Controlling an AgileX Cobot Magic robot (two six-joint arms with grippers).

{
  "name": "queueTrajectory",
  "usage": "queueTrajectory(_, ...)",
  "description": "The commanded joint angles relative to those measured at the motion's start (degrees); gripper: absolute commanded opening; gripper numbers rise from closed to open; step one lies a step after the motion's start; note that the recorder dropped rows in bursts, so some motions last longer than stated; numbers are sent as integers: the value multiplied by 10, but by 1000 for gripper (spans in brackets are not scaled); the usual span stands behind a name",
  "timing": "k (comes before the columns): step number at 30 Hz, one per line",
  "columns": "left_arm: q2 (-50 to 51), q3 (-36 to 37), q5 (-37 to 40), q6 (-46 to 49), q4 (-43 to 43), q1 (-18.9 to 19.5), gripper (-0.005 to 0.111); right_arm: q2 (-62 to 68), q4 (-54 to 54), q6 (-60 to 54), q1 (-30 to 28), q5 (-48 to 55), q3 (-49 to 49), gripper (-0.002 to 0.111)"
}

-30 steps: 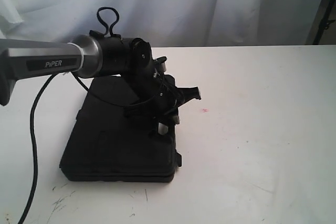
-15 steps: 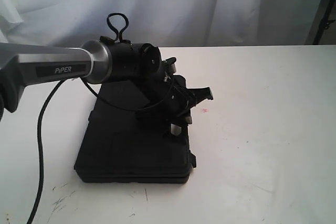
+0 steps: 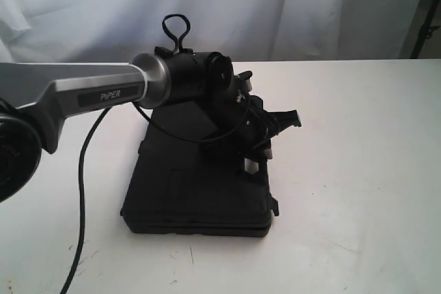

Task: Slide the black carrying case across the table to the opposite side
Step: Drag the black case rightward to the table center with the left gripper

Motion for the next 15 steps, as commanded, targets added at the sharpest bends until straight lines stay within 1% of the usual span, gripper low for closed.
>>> queueTrajectory(1, 2, -9, -19, -6, -29, -3, 0, -3, -2, 1, -5, 0, 2, 0)
queueTrajectory(11, 5, -9, -63, 14, -51, -10, 0, -3, -2, 1, -5, 0, 2, 0)
queueTrajectory(15, 6, -9, -75, 15, -44, -10, 1, -3, -2, 1, -5, 0, 2, 0)
